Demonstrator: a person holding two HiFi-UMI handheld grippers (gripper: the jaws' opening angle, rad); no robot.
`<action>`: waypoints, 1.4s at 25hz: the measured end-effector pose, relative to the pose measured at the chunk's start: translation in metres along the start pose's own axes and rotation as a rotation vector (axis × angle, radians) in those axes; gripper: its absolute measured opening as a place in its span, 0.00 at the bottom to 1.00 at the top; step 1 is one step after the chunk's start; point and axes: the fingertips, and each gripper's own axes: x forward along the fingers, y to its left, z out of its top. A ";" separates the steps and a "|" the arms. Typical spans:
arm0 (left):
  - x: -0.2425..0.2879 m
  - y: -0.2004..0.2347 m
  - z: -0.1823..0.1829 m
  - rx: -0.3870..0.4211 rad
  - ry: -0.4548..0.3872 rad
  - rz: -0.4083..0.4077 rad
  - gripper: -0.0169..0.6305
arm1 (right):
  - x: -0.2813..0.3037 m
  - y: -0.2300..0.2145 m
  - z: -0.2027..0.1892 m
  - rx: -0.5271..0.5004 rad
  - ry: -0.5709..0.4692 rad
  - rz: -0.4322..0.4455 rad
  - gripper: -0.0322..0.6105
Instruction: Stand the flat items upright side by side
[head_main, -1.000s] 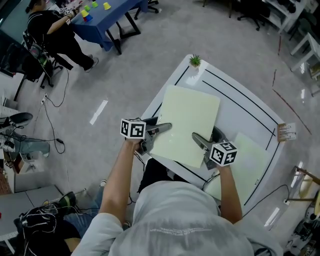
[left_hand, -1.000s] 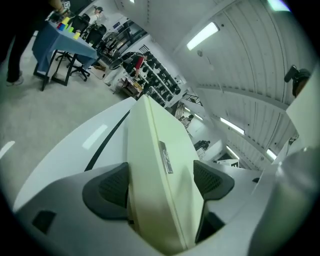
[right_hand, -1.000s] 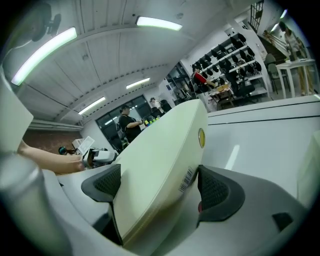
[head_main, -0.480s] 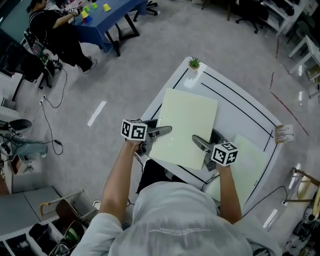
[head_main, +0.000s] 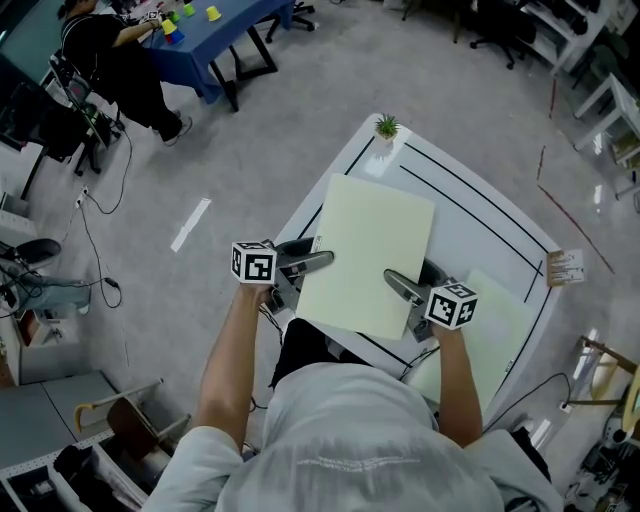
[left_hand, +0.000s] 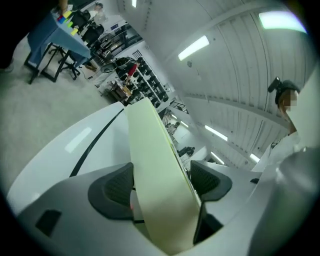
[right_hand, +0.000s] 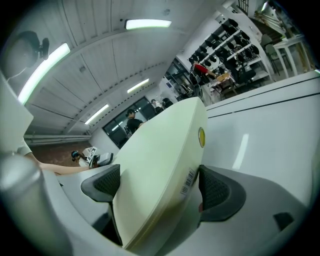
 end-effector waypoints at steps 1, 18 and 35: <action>-0.001 -0.003 0.003 -0.022 -0.006 -0.017 0.59 | -0.002 0.001 0.001 -0.003 -0.009 0.010 0.79; -0.002 -0.012 0.010 -0.141 -0.040 -0.096 0.58 | -0.016 0.018 0.018 -0.182 -0.191 0.136 0.79; 0.017 -0.036 -0.019 -0.339 0.074 -0.258 0.48 | -0.005 0.029 0.006 -0.183 -0.076 0.187 0.79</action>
